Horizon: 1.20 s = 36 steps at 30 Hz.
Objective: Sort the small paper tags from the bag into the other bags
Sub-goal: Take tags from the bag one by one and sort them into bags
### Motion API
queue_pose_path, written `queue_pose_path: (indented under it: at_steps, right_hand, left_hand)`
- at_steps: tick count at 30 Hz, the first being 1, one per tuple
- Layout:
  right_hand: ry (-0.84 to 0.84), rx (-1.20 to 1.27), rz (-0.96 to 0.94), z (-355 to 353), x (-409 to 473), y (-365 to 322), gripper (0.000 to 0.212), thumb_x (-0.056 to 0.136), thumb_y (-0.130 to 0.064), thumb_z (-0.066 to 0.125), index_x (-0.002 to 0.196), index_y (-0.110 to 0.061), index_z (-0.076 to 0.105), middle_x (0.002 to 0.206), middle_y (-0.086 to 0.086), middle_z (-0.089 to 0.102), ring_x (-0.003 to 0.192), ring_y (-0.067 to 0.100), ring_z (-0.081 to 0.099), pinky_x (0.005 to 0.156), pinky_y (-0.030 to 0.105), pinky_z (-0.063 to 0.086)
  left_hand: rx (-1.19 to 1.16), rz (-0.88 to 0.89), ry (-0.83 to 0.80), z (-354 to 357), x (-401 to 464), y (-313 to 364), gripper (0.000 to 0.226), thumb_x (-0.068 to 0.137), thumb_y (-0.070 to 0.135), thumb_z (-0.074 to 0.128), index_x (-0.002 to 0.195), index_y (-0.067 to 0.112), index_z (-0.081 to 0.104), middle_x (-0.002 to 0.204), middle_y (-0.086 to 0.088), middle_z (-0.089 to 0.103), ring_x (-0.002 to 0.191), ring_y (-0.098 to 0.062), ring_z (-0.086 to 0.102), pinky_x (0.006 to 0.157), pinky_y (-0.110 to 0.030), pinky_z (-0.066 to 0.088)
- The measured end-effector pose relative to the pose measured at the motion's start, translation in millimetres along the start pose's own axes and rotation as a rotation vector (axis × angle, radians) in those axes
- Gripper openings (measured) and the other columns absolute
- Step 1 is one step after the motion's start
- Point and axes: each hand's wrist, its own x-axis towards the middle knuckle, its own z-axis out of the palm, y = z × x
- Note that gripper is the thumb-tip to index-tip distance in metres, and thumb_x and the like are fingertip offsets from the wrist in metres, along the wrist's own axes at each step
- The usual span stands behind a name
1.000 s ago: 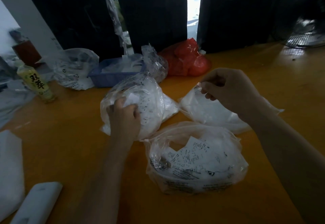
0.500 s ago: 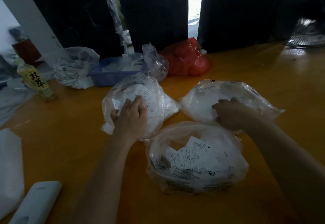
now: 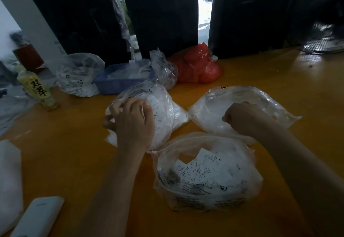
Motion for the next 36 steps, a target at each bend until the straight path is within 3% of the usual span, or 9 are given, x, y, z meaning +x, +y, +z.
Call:
queue_pose_path:
  at_steps: [7, 9, 11, 15, 18, 21, 25, 32, 36]
  right_hand:
    - [0.095, 0.052, 0.050, -18, -8, -3, 0.015, 0.100, -0.019, 0.061, 0.096, -0.019, 0.076, 0.083, -0.008, 0.069, 0.069, 0.006, 0.060, 0.055, 0.021, 0.041]
    - [0.133, 0.362, 0.029, -24, -10, -9, 0.010, 0.098, -0.014, 0.065, 0.099, -0.018, 0.074, 0.074, -0.011, 0.068, 0.062, 0.007, 0.063, 0.054, 0.022, 0.044]
    - [0.164, 0.679, -0.004, -32, -18, -16, 0.007, 0.095, -0.012, 0.068, 0.096, -0.019, 0.070, 0.071, -0.008, 0.073, 0.061, 0.007, 0.069, 0.051, 0.021, 0.049]
    - [0.086, 0.931, -0.167, -45, -37, -33, 0.005, 0.094, -0.017, 0.071, 0.092, -0.022, 0.071, 0.077, -0.013, 0.076, 0.071, 0.003, 0.072, 0.059, 0.017, 0.054]
    - [0.067, 0.914, -0.216, -51, -44, -40, 0.006, 0.089, -0.026, 0.076, 0.086, -0.031, 0.075, 0.078, -0.014, 0.074, 0.071, 0.004, 0.070, 0.056, 0.011, 0.052]
    - [0.075, 0.898, -0.238, -52, -48, -44, 0.005, 0.088, -0.029, 0.078, 0.085, -0.032, 0.076, 0.077, -0.013, 0.073, 0.070, 0.004, 0.070, 0.057, 0.008, 0.051]
    - [0.041, 1.023, -0.205, -50, -46, -43, 0.004, 0.088, -0.019, 0.078, 0.092, -0.019, 0.076, 0.082, 0.002, 0.076, 0.074, 0.016, 0.073, 0.069, 0.026, 0.061]
    - [0.104, 0.802, -0.282, -44, -45, -47, 0.010, 0.088, -0.034, 0.075, 0.078, -0.031, 0.073, 0.072, -0.011, 0.074, 0.063, 0.006, 0.071, 0.058, 0.017, 0.058]
    - [0.080, 0.667, -0.227, -42, -43, -49, 0.029, 0.099, -0.042, 0.060, 0.079, -0.023, 0.072, 0.068, -0.008, 0.073, 0.059, 0.008, 0.070, 0.061, 0.025, 0.059]
  left_hand:
    - [-0.235, 0.107, -0.049, 0, -8, 23, 0.048, 0.101, 0.046, 0.035, 0.117, 0.020, 0.073, 0.124, 0.004, 0.068, 0.124, -0.021, 0.053, 0.106, -0.032, 0.028]
    - [-0.398, 0.120, -0.162, -2, -15, 36, 0.034, 0.101, 0.045, 0.048, 0.121, 0.028, 0.070, 0.121, 0.014, 0.066, 0.115, -0.009, 0.055, 0.099, -0.034, 0.042]
    - [-0.554, 0.120, -0.323, -3, -24, 49, 0.029, 0.102, 0.047, 0.057, 0.126, 0.034, 0.066, 0.118, 0.025, 0.064, 0.106, 0.003, 0.058, 0.086, -0.020, 0.049]
    - [-0.879, -0.055, -0.602, -7, -36, 69, 0.046, 0.089, 0.064, 0.066, 0.129, 0.041, 0.061, 0.115, 0.026, 0.068, 0.102, 0.008, 0.066, 0.078, -0.009, 0.052]
    - [-1.130, -0.244, -0.683, -10, -41, 74, 0.049, 0.086, 0.055, 0.074, 0.128, 0.029, 0.066, 0.113, 0.004, 0.076, 0.100, -0.012, 0.075, 0.080, -0.022, 0.060]
    - [-1.229, -0.364, -0.639, -11, -40, 74, 0.028, 0.094, 0.029, 0.075, 0.119, 0.017, 0.073, 0.100, -0.003, 0.079, 0.093, -0.018, 0.077, 0.076, -0.024, 0.060]
    - [-1.336, -0.495, -0.589, -11, -34, 70, 0.012, 0.094, 0.011, 0.073, 0.105, 0.012, 0.076, 0.100, -0.008, 0.080, 0.086, -0.015, 0.074, 0.070, -0.022, 0.058]
    - [-1.379, -0.529, -0.704, -16, -30, 68, 0.051, 0.072, 0.028, 0.086, 0.118, 0.012, 0.071, 0.108, -0.011, 0.079, 0.096, -0.020, 0.078, 0.061, -0.020, 0.056]
    - [-1.490, -0.640, -0.610, -12, -27, 63, 0.032, 0.077, 0.003, 0.081, 0.107, -0.002, 0.071, 0.107, -0.023, 0.077, 0.095, -0.028, 0.078, 0.072, -0.022, 0.061]
